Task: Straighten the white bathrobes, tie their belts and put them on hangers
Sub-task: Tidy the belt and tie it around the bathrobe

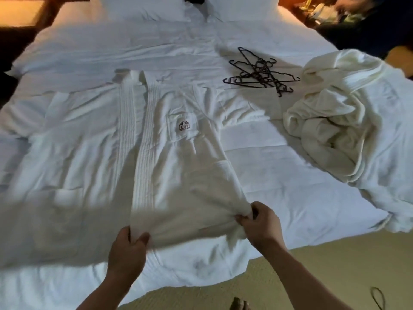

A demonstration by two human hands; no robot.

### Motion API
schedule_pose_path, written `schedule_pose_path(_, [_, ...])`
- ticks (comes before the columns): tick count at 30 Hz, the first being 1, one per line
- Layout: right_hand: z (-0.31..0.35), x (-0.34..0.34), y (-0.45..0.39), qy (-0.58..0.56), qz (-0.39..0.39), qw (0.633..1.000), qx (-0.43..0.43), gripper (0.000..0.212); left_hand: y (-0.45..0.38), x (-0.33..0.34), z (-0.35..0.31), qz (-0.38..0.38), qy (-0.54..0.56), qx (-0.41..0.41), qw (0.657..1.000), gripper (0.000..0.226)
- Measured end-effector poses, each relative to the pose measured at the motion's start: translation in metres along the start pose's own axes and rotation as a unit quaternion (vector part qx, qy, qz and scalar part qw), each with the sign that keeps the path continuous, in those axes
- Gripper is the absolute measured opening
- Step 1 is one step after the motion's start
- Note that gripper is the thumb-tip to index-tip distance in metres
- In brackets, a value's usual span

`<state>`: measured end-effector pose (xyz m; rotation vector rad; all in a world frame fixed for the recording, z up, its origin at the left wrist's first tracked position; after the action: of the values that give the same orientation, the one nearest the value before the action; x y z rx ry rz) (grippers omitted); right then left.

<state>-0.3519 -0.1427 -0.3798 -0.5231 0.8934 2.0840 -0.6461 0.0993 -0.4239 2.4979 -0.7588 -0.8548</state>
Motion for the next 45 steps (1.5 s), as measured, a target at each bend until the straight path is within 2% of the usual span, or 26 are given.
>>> schedule_pose_path(1, [0.002, 0.003, 0.006, -0.021, -0.005, 1.000, -0.015, 0.029, 0.000, 0.003, 0.005, 0.010, 0.004, -0.010, 1.000, 0.011])
schedule_pose_path(3, [-0.004, 0.021, 0.014, -0.132, 0.037, 0.991, 0.000, 0.035, 0.002, 0.013, 0.015, 0.047, -0.005, -0.032, 0.998, 0.015])
schedule_pose_path(4, [-0.010, 0.033, 0.017, -0.215, 0.077, 0.973, 0.033, 0.043, 0.003, 0.016, 0.018, 0.067, -0.017, -0.034, 0.997, 0.018])
schedule_pose_path(6, [-0.029, 0.058, 0.024, -0.356, 0.143, 0.914, 0.133, 0.058, 0.005, 0.019, 0.020, 0.095, -0.037, -0.019, 0.995, 0.019])
schedule_pose_path(8, [-0.044, 0.075, 0.030, -0.417, 0.169, 0.871, 0.198, 0.050, 0.006, 0.016, 0.024, 0.107, -0.037, -0.011, 0.993, 0.015])
schedule_pose_path(9, [-0.046, 0.079, 0.032, -0.411, 0.178, 0.872, 0.200, 0.042, 0.006, 0.015, 0.028, 0.109, -0.033, -0.012, 0.993, 0.013])
schedule_pose_path(11, [-0.038, 0.080, 0.028, -0.390, 0.182, 0.890, 0.147, 0.034, 0.007, 0.015, 0.036, 0.104, -0.037, -0.021, 0.994, 0.012])
schedule_pose_path(13, [-0.024, 0.074, 0.022, -0.380, 0.179, 0.905, 0.074, 0.033, 0.009, 0.018, 0.041, 0.088, -0.051, -0.025, 0.994, 0.011])
schedule_pose_path(15, [-0.007, 0.060, 0.016, -0.322, 0.163, 0.933, 0.005, 0.039, 0.015, 0.018, 0.039, 0.056, -0.036, -0.009, 0.998, 0.008])
schedule_pose_path(17, [-0.002, 0.036, 0.009, -0.251, 0.095, 0.963, -0.035, 0.037, 0.024, 0.011, 0.032, -0.006, 0.008, 0.016, 1.000, 0.009])
schedule_pose_path(19, [-0.012, 0.003, 0.006, -0.224, -0.009, 0.974, -0.038, 0.031, 0.032, -0.002, 0.031, -0.069, 0.049, 0.028, 0.996, 0.008])
schedule_pose_path(21, [-0.022, -0.024, 0.010, -0.183, -0.079, 0.979, -0.043, 0.028, 0.037, -0.003, 0.029, -0.084, 0.040, 0.030, 0.995, 0.007])
schedule_pose_path(23, [-0.032, -0.024, 0.010, -0.152, -0.053, 0.986, -0.039, 0.024, 0.036, 0.005, 0.033, -0.066, 0.021, 0.013, 0.998, 0.007])
schedule_pose_path(27, [-0.070, 0.031, 0.007, -0.174, 0.167, 0.967, 0.077, 0.016, 0.033, 0.022, 0.048, -0.026, 0.009, -0.037, 0.999, 0.010])
schedule_pose_path(29, [-0.079, 0.039, 0.010, -0.131, 0.226, 0.960, 0.103, 0.018, 0.035, 0.020, 0.047, -0.043, 0.001, -0.034, 0.998, 0.014])
schedule_pose_path(30, [-0.077, 0.029, 0.008, -0.120, 0.211, 0.966, 0.085, 0.016, 0.039, 0.017, 0.042, -0.067, -0.002, -0.022, 0.998, 0.016])
schedule_pose_path(32, [-0.060, -0.001, 0.004, -0.136, 0.105, 0.985, 0.013, 0.013, 0.047, 0.005, 0.033, -0.115, -0.003, -0.004, 0.993, 0.018])
schedule_pose_path(34, [-0.045, -0.027, 0.014, -0.147, 0.007, 0.988, -0.056, 0.016, 0.047, 0.003, 0.034, -0.128, -0.009, -0.013, 0.992, 0.021])
schedule_pose_path(36, [-0.053, -0.017, 0.020, -0.085, 0.010, 0.996, -0.039, 0.021, 0.040, 0.009, 0.047, -0.102, -0.022, -0.040, 0.994, 0.020])
schedule_pose_path(39, [-0.093, 0.025, 0.024, -0.004, 0.132, 0.989, 0.066, 0.024, 0.036, 0.016, 0.058, -0.075, -0.034, -0.076, 0.994, 0.012])
schedule_pose_path(40, [-0.099, 0.031, 0.026, 0.019, 0.149, 0.986, 0.073, 0.027, 0.036, 0.015, 0.058, -0.081, -0.041, -0.080, 0.993, 0.009])
schedule_pose_path(42, [-0.091, 0.031, 0.031, 0.071, 0.119, 0.990, 0.021, 0.025, 0.041, 0.014, 0.051, -0.113, -0.073, -0.096, 0.986, 0.013])
schedule_pose_path(44, [-0.066, 0.031, 0.044, 0.114, 0.067, 0.988, -0.083, 0.020, 0.053, 0.012, 0.035, -0.178, -0.127, -0.104, 0.970, 0.037])
schedule_pose_path(45, [-0.052, 0.036, 0.053, 0.128, 0.058, 0.979, -0.145, 0.020, 0.060, 0.013, 0.018, -0.215, -0.164, -0.062, 0.961, 0.049])
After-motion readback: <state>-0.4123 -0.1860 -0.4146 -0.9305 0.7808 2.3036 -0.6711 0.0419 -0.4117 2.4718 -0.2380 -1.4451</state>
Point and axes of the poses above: each hand's wrist, its own y-axis away from the middle knuckle, its own x-axis out of the palm, z = x × y, the point moved 10 cm from there along -y, towards the middle knuckle, and after that the axes turned 9 degrees about z, right-handed, at the moved point
